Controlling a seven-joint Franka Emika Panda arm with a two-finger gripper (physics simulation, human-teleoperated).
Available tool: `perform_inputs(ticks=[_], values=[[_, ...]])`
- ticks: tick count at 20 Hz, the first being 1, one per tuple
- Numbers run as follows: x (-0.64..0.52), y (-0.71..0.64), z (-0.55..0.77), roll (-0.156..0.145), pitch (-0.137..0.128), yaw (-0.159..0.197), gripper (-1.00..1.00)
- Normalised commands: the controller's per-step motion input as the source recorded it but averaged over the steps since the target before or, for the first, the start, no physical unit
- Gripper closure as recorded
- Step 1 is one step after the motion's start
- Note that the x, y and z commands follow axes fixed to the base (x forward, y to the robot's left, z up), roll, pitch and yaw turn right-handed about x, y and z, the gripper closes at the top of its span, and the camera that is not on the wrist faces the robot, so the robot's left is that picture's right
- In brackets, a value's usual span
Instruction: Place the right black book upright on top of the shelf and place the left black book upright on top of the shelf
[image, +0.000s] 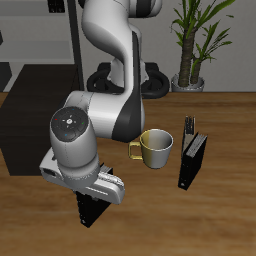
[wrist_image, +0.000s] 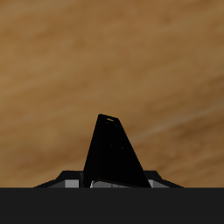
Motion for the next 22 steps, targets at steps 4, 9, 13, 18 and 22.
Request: perform_inputs(ticks=[4, 9, 13, 18, 22], values=[[-0.16, 0.08, 0.37, -0.001, -0.051, 0.036, 1.0], [-0.16, 0.04, 0.59, -0.018, -0.011, 0.008, 1.0], [-0.39, 0.0, 0.97, -0.001, -0.055, 0.061, 1.0], [-0.31, -0.12, 0.6, -0.02, -0.021, 0.051, 1.0], [-0.55, -0.13, 0.64, 0.037, -0.047, 0.039, 1.0]])
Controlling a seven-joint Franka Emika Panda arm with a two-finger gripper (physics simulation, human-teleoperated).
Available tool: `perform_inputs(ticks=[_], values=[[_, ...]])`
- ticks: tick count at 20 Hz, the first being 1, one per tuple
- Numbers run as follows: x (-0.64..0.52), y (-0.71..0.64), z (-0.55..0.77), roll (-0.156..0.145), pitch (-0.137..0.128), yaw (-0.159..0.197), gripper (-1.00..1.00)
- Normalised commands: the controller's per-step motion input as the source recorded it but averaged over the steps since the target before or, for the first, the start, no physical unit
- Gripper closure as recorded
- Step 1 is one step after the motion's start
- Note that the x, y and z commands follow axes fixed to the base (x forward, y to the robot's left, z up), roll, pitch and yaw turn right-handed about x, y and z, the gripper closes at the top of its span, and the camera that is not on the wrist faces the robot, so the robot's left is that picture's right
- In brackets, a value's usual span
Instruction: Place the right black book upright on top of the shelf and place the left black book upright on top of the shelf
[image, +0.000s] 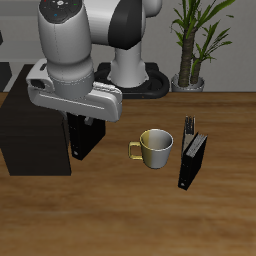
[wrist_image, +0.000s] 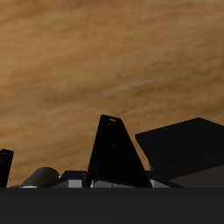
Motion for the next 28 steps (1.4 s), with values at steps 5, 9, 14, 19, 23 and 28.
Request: perform_inputs(ticks=[5, 9, 14, 19, 23, 28], values=[[-0.55, -0.34, 0.44, -0.013, -0.038, 0.018, 1.0], [-0.69, -0.27, 0.48, 0.018, -0.066, 0.052, 1.0], [-0.8, -0.19, 0.44, 0.048, -0.102, 0.049, 1.0], [-0.56, 0.0, 0.16, 0.044, -0.059, 0.034, 1.0], [-0.51, -0.28, 0.19, 0.009, -0.064, 0.017, 1.0], [-0.13, -0.46, 0.04, -0.041, -0.021, -0.026, 1.0]])
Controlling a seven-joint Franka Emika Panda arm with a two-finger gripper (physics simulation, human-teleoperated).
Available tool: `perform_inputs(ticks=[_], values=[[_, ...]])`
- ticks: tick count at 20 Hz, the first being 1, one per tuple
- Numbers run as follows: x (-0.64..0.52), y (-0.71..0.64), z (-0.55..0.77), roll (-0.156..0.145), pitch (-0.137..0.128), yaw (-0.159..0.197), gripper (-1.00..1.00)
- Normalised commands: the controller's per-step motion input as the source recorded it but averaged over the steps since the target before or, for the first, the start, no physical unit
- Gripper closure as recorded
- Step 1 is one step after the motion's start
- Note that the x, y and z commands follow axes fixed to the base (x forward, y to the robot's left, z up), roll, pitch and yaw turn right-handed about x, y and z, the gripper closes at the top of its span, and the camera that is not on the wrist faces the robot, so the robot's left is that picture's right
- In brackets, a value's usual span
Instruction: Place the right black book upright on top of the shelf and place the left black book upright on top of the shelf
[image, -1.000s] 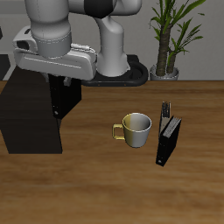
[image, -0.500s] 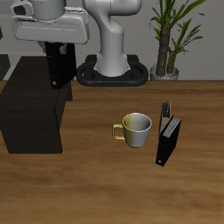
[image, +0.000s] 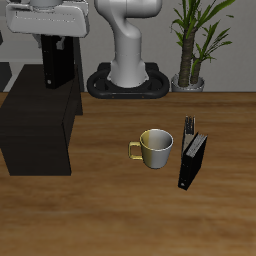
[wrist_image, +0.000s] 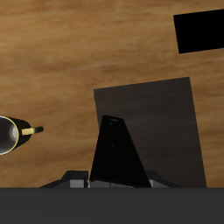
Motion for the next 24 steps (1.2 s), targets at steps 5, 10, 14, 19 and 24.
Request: perform_inputs(ticks=[5, 10, 14, 19, 24], values=[[-0.26, -0.52, 0.02, 0.013, -0.023, 0.006, 1.0], [-0.16, -0.41, -0.15, -0.022, 0.027, -0.034, 1.0], [-0.22, -0.15, -0.22, -0.006, 0.024, -0.035, 1.0], [-0.39, 0.05, -0.26, 0.001, 0.071, -0.064, 1.0], [-0.36, 0.06, -0.08, -0.019, 0.071, -0.041, 1.0]])
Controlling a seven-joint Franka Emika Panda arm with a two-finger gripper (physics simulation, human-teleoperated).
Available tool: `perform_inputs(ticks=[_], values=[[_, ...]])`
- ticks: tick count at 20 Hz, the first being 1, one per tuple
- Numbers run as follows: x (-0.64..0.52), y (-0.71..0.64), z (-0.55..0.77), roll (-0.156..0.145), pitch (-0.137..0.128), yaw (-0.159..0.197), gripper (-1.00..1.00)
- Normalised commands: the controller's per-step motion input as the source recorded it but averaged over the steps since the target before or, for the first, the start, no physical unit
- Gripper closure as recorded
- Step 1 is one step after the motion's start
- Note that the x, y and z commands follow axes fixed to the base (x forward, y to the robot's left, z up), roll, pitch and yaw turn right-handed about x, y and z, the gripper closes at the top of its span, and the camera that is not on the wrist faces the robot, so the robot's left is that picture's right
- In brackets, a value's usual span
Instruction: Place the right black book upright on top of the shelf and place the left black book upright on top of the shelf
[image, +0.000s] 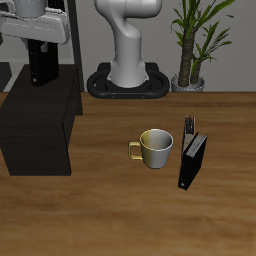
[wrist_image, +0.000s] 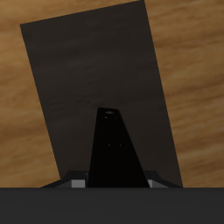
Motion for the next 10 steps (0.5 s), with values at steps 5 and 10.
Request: perform_inputs(ticks=[5, 10], values=[[-0.15, 0.03, -0.03, -0.002, 0.006, 0.039, 1.0], [0.14, -0.02, -0.22, -0.023, 0.067, 0.009, 1.0]])
